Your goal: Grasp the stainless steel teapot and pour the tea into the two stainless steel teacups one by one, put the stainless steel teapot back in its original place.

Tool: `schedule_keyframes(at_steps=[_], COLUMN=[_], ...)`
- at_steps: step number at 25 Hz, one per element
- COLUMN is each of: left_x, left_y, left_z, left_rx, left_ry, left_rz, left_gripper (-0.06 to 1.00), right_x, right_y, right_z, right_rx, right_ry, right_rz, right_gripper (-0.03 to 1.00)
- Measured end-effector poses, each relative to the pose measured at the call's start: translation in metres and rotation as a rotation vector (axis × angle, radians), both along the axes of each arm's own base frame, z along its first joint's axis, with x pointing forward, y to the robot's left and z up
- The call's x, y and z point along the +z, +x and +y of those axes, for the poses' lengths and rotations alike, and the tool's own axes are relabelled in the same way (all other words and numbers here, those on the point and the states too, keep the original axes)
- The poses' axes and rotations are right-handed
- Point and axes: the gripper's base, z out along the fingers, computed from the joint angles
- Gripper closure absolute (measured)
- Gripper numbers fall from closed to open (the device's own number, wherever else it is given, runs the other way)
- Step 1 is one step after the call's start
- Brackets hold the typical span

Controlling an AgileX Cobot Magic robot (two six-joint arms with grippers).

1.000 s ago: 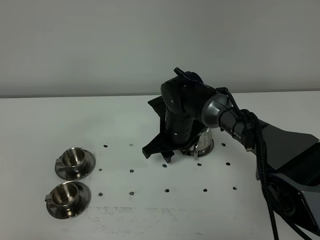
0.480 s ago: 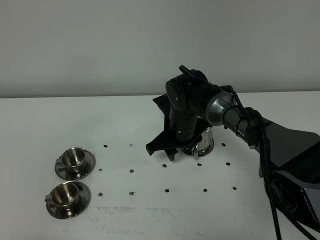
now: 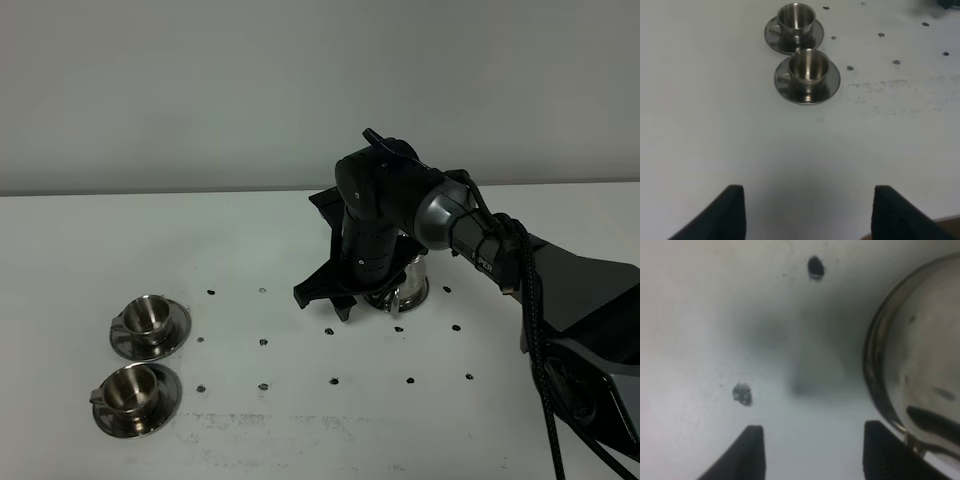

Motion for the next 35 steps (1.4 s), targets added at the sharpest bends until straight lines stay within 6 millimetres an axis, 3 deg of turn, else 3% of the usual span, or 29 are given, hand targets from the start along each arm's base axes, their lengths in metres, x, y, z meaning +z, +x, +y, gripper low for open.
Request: schedule_keyframes(at_steps=[6, 9, 12, 15, 18, 21, 25, 29, 35], left_x=[0.000, 0.000, 0.000, 0.000, 0.000, 0.000, 0.000, 0.000, 0.000], left_y=[0.000, 0.000, 0.000, 0.000, 0.000, 0.000, 0.000, 0.000, 0.000], left_z=[0.000, 0.000, 0.000, 0.000, 0.000, 0.000, 0.000, 0.000, 0.000], left_rx=[0.000, 0.000, 0.000, 0.000, 0.000, 0.000, 0.000, 0.000, 0.000], left_ry=[0.000, 0.000, 0.000, 0.000, 0.000, 0.000, 0.000, 0.000, 0.000], left_rz=[0.000, 0.000, 0.000, 0.000, 0.000, 0.000, 0.000, 0.000, 0.000], left_gripper=[0.40, 0.40, 0.40, 0.40, 0.40, 0.40, 0.40, 0.40, 0.40], right_x=[0.001, 0.013, 0.046, 0.099, 0.149, 0.194, 0.235, 0.234, 0.187], right_y=[-0.014, -0.026, -0.037, -0.046, -0.048, -0.042, -0.033, -0.028, -0.027], right_z=[0.018, 0.031, 0.043, 0.042, 0.024, -0.012, -0.063, -0.102, -0.131], right_rx=[0.047, 0.093, 0.134, 0.152, 0.136, 0.073, -0.037, -0.118, -0.208], right_ry=[0.083, 0.103, 0.151, 0.227, 0.279, 0.303, 0.319, 0.274, 0.289], right_rz=[0.063, 0.049, -0.008, -0.100, -0.189, -0.292, -0.391, -0.375, -0.151], right_gripper=[0.54, 0.54, 0.54, 0.54, 0.54, 0.54, 0.55, 0.56, 0.57])
